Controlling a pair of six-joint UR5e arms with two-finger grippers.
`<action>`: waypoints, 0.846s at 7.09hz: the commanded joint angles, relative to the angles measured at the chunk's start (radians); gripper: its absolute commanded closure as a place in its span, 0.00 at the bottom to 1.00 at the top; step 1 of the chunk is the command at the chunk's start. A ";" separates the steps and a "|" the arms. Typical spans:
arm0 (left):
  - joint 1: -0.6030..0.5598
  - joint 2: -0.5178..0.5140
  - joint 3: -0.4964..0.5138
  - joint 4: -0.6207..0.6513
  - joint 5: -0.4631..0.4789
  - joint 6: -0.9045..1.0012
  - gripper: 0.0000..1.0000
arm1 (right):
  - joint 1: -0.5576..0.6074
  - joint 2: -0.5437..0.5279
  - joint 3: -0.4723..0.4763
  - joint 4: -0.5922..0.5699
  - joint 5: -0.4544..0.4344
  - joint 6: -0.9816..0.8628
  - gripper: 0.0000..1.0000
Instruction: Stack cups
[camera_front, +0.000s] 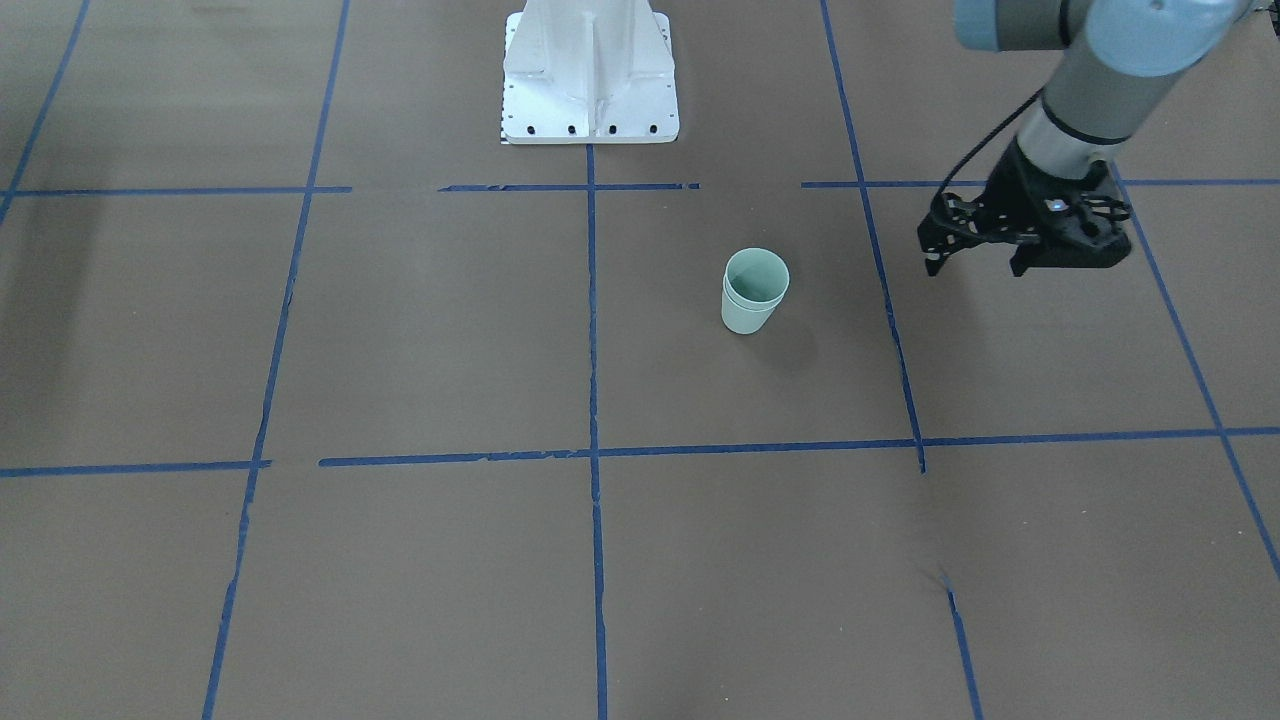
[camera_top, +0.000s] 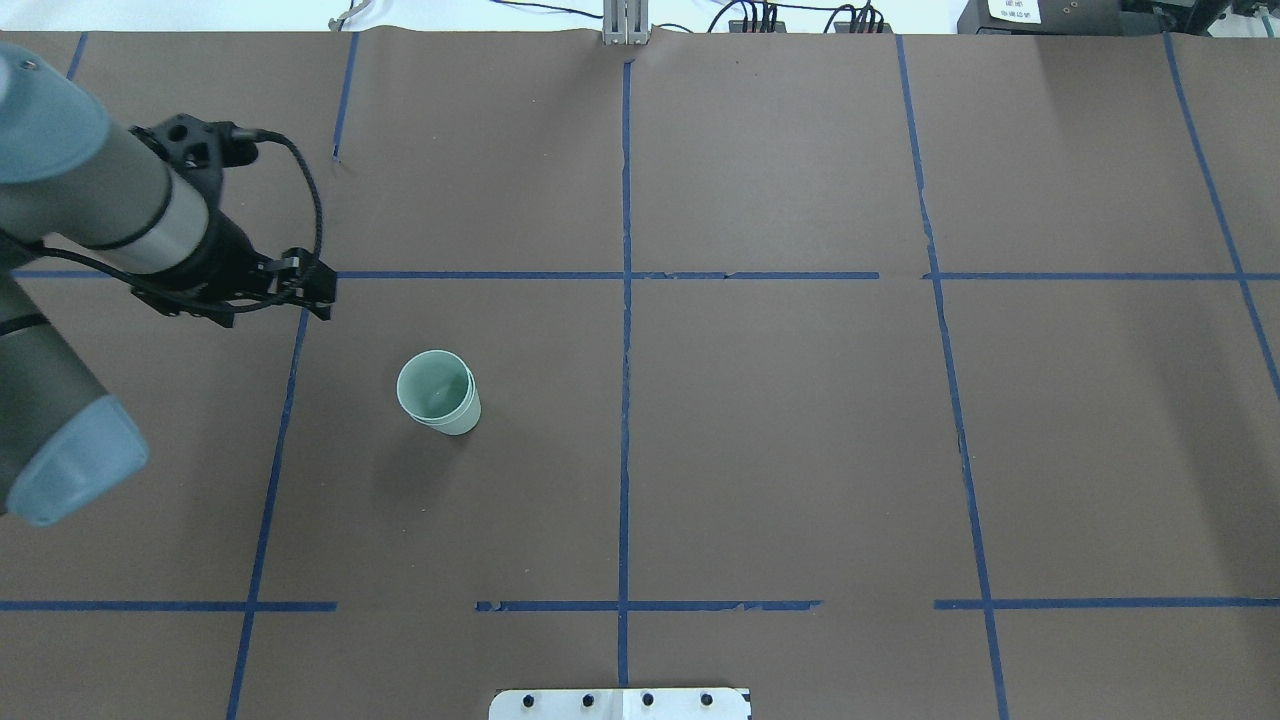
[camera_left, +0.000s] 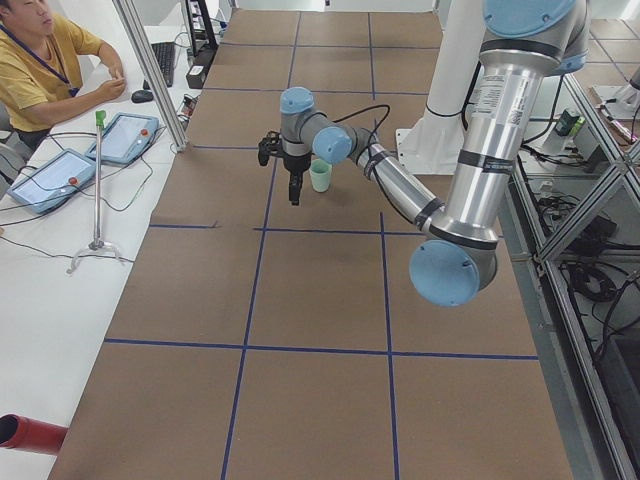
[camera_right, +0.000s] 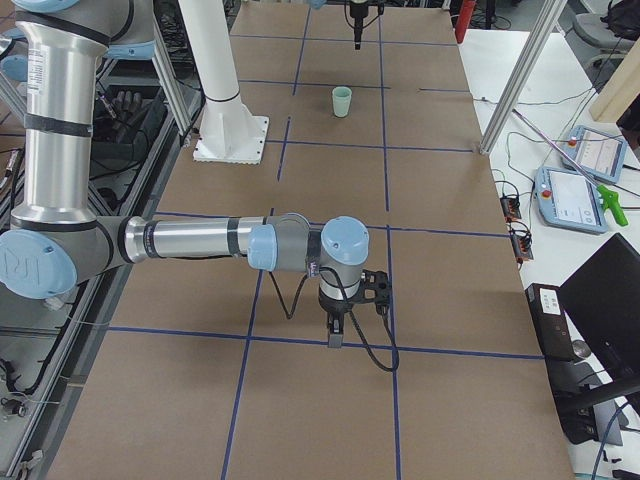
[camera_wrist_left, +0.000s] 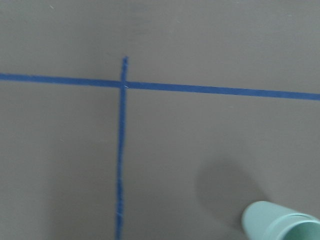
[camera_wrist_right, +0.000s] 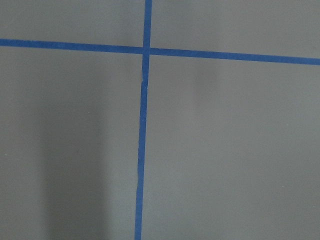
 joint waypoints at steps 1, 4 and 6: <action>-0.252 0.190 0.049 0.000 -0.021 0.523 0.00 | -0.001 0.000 0.000 0.000 0.000 0.000 0.00; -0.584 0.296 0.245 -0.003 -0.199 0.772 0.00 | 0.001 0.000 0.000 0.000 0.000 0.000 0.00; -0.606 0.318 0.273 0.006 -0.201 0.828 0.00 | -0.001 0.000 0.000 0.000 0.000 0.000 0.00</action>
